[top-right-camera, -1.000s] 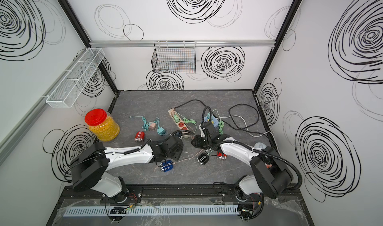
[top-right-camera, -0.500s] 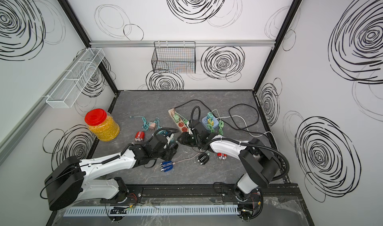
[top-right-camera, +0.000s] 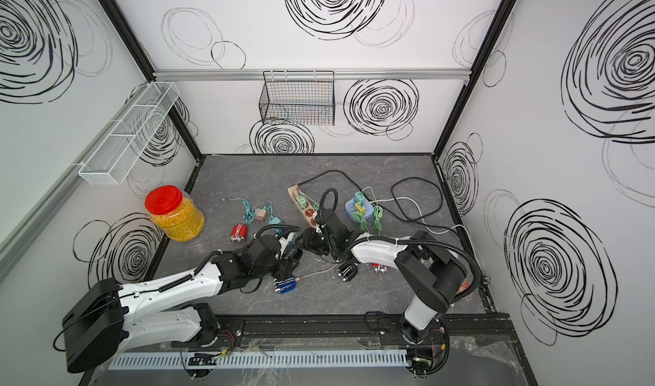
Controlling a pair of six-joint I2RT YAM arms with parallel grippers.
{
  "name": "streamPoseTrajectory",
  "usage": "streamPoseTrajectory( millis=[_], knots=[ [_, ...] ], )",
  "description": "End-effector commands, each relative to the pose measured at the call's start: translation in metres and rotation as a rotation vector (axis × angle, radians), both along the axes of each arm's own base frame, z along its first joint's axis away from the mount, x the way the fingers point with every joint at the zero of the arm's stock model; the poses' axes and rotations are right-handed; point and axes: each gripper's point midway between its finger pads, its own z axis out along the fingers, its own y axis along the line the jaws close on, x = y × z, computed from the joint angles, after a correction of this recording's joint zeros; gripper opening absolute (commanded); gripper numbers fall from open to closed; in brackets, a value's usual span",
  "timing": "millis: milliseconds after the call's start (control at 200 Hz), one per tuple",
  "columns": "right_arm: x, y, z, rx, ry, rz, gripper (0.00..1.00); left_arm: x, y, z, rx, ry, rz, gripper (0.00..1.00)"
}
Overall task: Unplug the electric shaver
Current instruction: Remove the charging cable from the electric shaver.
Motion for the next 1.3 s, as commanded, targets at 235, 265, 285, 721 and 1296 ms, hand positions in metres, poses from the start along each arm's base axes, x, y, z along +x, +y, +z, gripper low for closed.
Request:
streamPoseTrajectory(
  millis=[235, 265, 285, 721, 1296],
  knots=[
    [-0.001, -0.009, -0.008, 0.039, 0.034, -0.065, 0.37, 0.003, -0.001, 0.009, -0.020, -0.044, 0.011, 0.40],
    [0.001, -0.008, -0.008, 0.050, 0.034, -0.073, 0.36, 0.003, -0.001, 0.009, -0.021, -0.043, 0.010, 0.40],
    [0.002, -0.008, -0.007, 0.062, 0.032, -0.080, 0.36, 0.002, -0.001, 0.008, -0.022, -0.040, 0.007, 0.40],
    [0.007, 0.004, -0.007, 0.292, 0.141, -0.107, 0.27, -0.001, -0.009, 0.010, -0.035, -0.031, -0.002, 0.40],
    [0.018, 0.000, -0.003, 0.258, 0.099, -0.135, 0.02, -0.003, -0.004, -0.001, 0.036, -0.003, -0.004, 0.39]
  ],
)
